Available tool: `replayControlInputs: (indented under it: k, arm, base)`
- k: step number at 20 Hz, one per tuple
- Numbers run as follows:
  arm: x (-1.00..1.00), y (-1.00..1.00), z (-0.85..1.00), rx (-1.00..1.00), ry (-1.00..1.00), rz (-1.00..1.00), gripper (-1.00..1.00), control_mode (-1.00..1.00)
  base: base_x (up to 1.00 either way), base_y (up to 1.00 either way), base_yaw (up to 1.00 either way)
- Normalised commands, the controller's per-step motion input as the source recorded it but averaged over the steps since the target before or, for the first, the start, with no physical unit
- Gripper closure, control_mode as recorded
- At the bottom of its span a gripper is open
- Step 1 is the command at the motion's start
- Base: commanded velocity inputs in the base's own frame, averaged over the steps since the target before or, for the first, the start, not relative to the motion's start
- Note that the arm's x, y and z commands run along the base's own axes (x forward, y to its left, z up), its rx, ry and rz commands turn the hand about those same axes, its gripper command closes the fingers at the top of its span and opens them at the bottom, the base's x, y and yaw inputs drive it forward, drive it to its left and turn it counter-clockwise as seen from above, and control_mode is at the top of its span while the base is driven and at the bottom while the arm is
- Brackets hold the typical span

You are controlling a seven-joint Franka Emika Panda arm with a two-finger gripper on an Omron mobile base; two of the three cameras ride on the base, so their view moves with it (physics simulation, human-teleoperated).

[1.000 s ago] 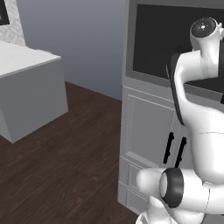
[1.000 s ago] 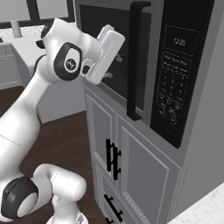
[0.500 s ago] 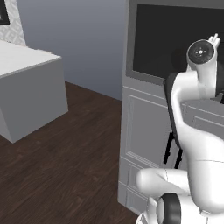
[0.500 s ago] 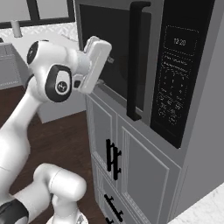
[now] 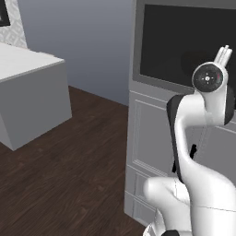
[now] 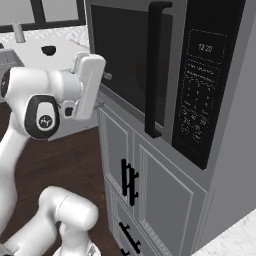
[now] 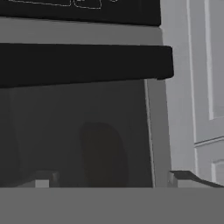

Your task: Pick the lemon wedge from the sink and place it in the bowl. Then pick the bowl and place it in the microwave. Then close the microwave door and press the start button.

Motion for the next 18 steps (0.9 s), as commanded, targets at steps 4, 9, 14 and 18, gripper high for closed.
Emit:
replayControlInputs:
  k: [4,9,14,18]
  arm:
    - [-0.89,0.05,0.05,-0.34,0.26,0.00,-1.00,-1.00]
    - [-0.65,-0.04,0.05,-0.42,0.28,0.00,-1.00,-1.00]
    - [-0.65,-0.05,0.10,-0.38,0.35,0.02,1.00,-1.00]
    - [-0.73,-0.09,0.19,-0.27,0.39,0.07,1.00,-1.00]
  base:
    - [0.00,0.00,0.00]
    - [0.00,0.00,0.00]
    - [0.00,0.00,0.00]
    - [0.00,0.00,0.00]
